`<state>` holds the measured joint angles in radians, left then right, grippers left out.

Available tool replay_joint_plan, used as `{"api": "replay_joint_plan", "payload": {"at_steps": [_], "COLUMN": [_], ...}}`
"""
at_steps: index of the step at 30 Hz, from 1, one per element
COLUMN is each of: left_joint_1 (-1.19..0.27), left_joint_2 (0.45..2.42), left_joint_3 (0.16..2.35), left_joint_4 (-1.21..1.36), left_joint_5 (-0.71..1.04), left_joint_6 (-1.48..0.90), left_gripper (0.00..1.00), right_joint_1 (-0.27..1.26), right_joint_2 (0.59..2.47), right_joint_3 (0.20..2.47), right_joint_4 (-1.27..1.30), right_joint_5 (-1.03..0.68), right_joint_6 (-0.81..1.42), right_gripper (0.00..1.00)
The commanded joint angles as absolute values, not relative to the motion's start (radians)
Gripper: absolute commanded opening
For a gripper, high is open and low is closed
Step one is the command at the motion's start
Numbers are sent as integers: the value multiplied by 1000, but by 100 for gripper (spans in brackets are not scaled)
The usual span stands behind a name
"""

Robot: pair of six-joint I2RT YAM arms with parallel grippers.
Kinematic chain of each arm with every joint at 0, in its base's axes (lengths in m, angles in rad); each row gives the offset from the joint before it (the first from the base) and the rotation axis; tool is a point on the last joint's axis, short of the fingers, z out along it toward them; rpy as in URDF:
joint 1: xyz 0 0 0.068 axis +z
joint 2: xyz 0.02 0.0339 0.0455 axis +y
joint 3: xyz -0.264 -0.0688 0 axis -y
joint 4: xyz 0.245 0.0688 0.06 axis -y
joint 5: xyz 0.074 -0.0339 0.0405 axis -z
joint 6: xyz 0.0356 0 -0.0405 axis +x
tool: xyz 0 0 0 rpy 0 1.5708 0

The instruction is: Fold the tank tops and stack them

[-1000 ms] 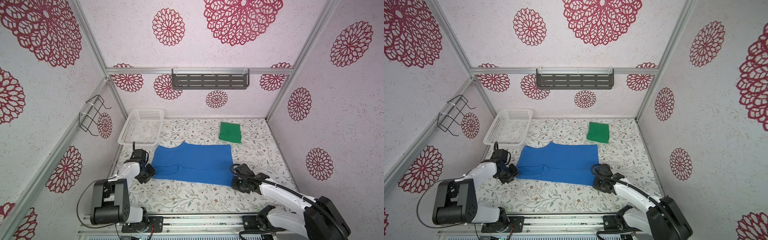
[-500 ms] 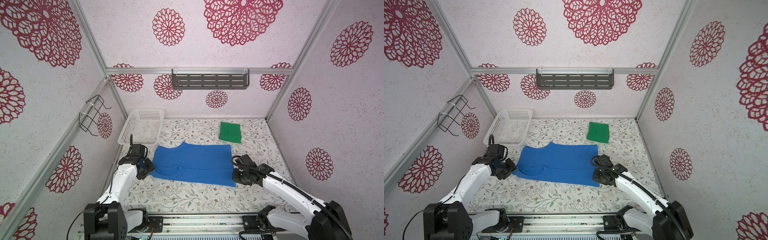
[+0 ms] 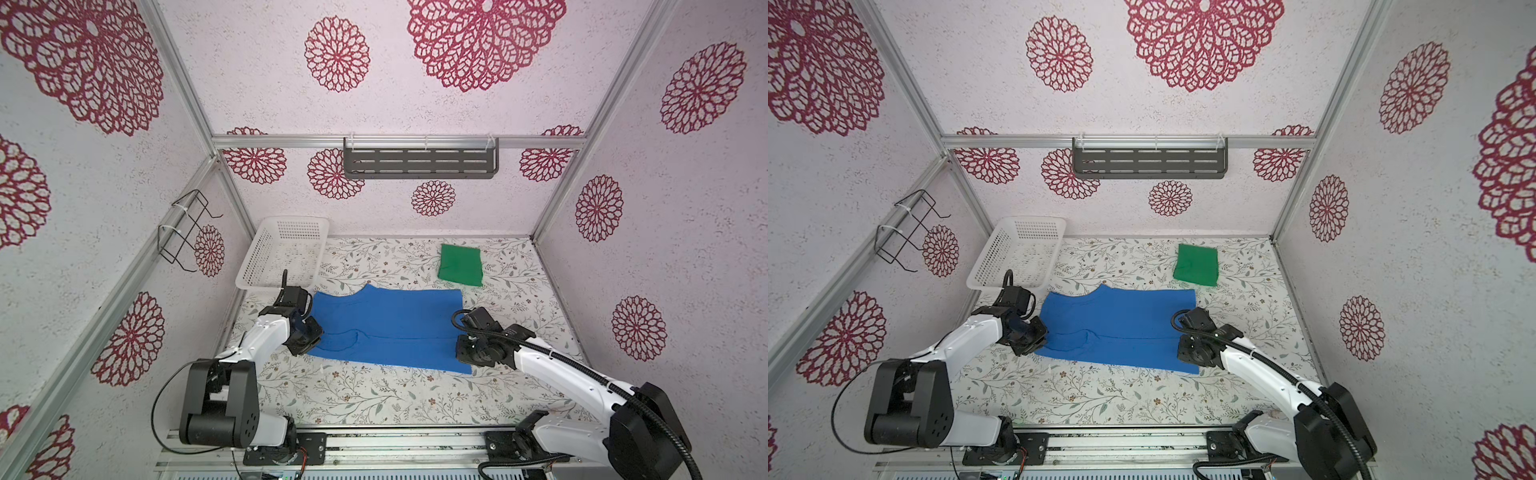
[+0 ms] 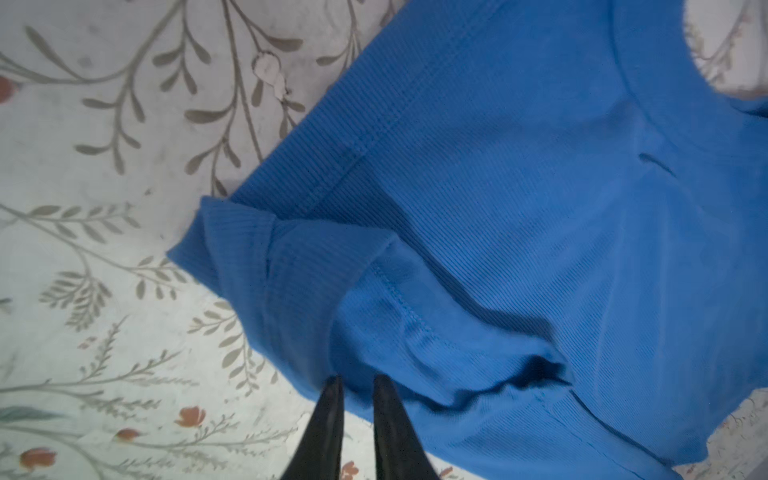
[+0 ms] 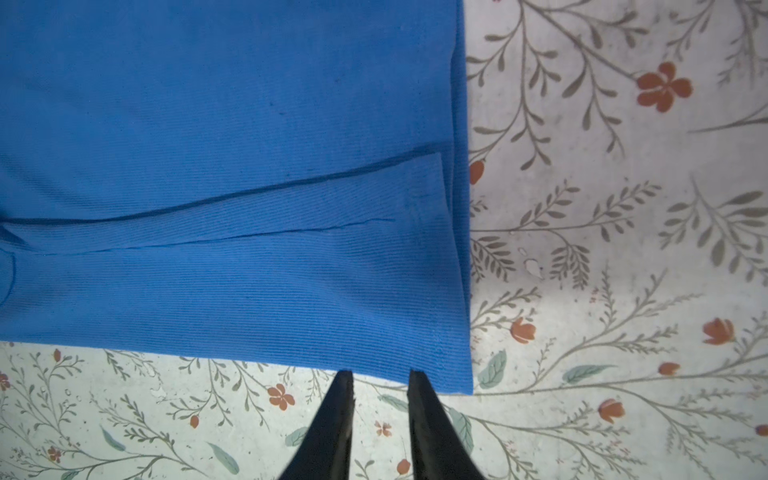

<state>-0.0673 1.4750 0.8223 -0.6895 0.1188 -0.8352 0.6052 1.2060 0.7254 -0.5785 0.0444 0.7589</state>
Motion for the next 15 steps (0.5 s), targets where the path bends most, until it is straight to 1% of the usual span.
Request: {"api": "replay_joint_plan", "payload": {"at_steps": [1,6,12,15], "left_joint_1": [-65,-27,12,13], "left_joint_2": [1528,1585,1635,1630], "left_joint_3": [853,874,926,957], "left_joint_4": [-640,-618,-601,-622], "left_joint_5": [114,61,39,24], "left_joint_6": [-816,-786,-757,-742], "left_gripper": [17,0,0,1], "right_joint_1": [609,609,607,607], "right_joint_2": [1213,1208,1202,1195], "right_joint_3": [724,707,675,674], "right_joint_4": [-553,-545,-538,-560], "right_joint_5": [38,43,56,77], "right_joint_6": [760,758,763,775], "right_gripper": [27,27,27,27]}}
